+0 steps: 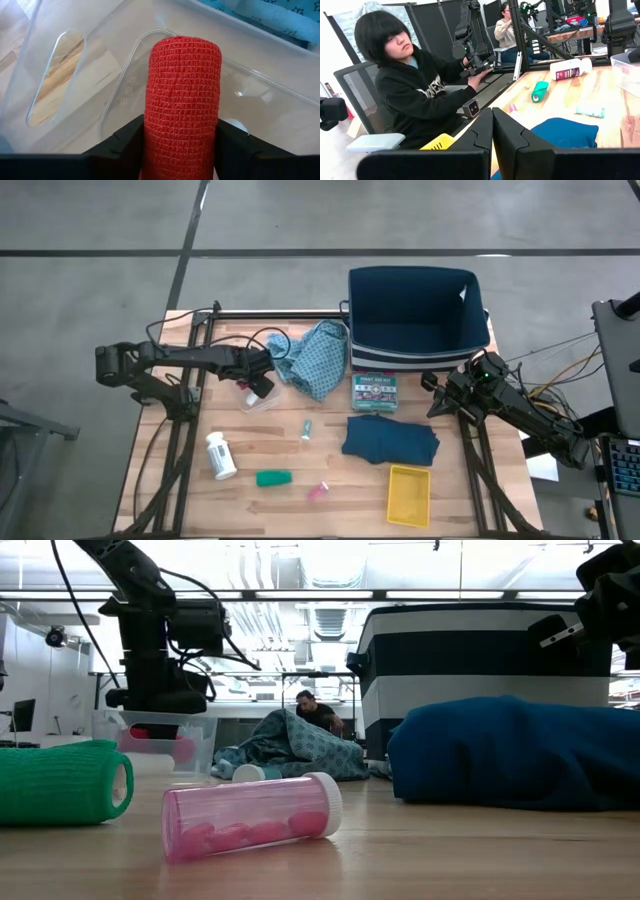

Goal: Pick & place medical supplies in basket/bin
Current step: Put the red bandage into the transparent bin, then put the green bandage into the transparent bin

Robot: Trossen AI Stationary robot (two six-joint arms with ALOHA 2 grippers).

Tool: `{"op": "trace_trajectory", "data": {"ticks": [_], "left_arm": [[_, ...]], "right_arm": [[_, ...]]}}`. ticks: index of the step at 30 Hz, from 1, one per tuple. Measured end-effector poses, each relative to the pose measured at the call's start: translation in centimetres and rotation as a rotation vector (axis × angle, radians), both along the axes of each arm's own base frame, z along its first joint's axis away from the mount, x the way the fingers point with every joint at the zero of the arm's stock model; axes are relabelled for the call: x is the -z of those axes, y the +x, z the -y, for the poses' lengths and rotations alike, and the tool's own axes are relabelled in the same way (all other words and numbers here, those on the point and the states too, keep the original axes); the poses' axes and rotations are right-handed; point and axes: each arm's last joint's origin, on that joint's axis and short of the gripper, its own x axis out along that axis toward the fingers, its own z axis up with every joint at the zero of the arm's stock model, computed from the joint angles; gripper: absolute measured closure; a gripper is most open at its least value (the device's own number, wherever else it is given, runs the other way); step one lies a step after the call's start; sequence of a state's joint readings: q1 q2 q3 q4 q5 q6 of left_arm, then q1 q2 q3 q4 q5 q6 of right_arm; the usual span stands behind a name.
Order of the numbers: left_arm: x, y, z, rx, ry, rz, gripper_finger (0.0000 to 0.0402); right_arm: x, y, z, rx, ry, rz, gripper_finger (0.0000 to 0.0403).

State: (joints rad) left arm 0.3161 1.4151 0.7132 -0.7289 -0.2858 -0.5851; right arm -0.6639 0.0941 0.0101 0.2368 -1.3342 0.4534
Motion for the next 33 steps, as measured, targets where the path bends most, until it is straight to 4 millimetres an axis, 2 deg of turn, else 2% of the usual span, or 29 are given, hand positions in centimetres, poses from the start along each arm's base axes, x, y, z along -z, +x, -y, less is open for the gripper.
{"op": "trace_trajectory", "data": {"ticks": [16, 33], "left_arm": [[-0.01, 0.07, -0.02, -0.007, 0.002, 0.010, 0.0129], [-0.08, 0.12, -0.04, 0.002, 0.004, 0.009, 0.0127]], "right_arm": [[0.00, 0.00, 0.00, 0.000, 0.000, 0.000, 0.0394], [0.00, 0.00, 0.00, 0.000, 0.000, 0.000, 0.0394]]}}
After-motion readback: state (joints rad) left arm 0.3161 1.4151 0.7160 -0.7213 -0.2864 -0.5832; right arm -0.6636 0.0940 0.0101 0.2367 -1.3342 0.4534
